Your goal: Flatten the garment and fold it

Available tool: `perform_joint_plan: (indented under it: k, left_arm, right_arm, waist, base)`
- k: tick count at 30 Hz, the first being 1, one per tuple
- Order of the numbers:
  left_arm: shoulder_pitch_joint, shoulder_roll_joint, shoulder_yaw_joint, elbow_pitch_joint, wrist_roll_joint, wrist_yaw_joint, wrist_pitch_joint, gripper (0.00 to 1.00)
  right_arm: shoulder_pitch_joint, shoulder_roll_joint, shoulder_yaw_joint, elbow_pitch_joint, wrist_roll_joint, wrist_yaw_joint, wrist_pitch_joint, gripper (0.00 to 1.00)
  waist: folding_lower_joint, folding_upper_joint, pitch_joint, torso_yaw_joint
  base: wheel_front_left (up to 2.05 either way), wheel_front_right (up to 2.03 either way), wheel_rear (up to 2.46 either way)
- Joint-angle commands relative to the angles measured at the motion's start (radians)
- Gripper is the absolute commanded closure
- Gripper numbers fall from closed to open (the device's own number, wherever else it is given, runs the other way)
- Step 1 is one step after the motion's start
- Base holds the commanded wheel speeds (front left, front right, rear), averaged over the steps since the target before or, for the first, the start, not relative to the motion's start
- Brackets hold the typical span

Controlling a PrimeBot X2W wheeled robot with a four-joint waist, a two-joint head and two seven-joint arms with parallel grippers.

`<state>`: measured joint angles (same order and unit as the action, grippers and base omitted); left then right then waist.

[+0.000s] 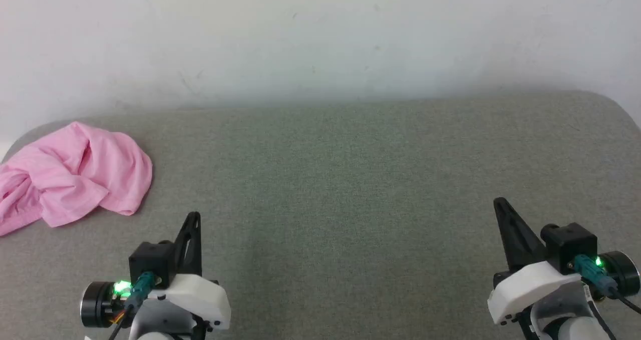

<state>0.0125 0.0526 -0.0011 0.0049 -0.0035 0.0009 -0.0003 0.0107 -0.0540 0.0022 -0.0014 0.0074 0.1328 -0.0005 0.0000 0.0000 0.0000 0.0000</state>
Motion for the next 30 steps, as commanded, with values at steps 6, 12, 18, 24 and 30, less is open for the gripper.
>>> perform_joint_plan:
  k: [6, 12, 18, 24, 30]
  left_arm:
    - [-0.013, -0.002, 0.001, -0.005, 0.004, -0.001, 0.000, 1.00]
    - [-0.013, -0.002, 0.001, -0.005, 0.004, -0.001, 0.000, 1.00]
    - [-0.013, -0.002, 0.001, -0.005, 0.004, -0.001, 0.000, 1.00]
    - [-0.013, -0.002, 0.001, -0.005, 0.004, -0.001, 0.000, 1.00]
    - [0.000, 0.000, -0.002, 0.003, -0.003, 0.000, -0.003, 0.00]
  right_arm:
    - [-0.011, 0.004, -0.002, 0.001, -0.007, -0.002, 0.000, 1.00]
    - [-0.011, 0.004, -0.002, 0.001, -0.007, -0.002, 0.000, 1.00]
    - [-0.011, 0.004, -0.002, 0.001, -0.007, -0.002, 0.000, 1.00]
    - [-0.011, 0.004, -0.002, 0.001, -0.007, -0.002, 0.000, 1.00]
    - [0.001, -0.001, -0.001, 0.001, 0.003, 0.000, -0.002, 0.00]
  waist:
    - [0.0000, 0.0000, 0.000, 0.000]
    - [0.0000, 0.0000, 0.000, 0.000]
    - [0.0000, 0.0000, 0.000, 0.000]
    - [0.0000, 0.0000, 0.000, 0.000]
    - [0.0000, 0.0000, 0.000, 0.000]
  base:
    - [0.00, 0.00, 0.00]
    - [0.00, 0.00, 0.00]
    - [0.00, 0.00, 0.00]
    - [0.00, 0.00, 0.00]
    - [0.00, 0.00, 0.00]
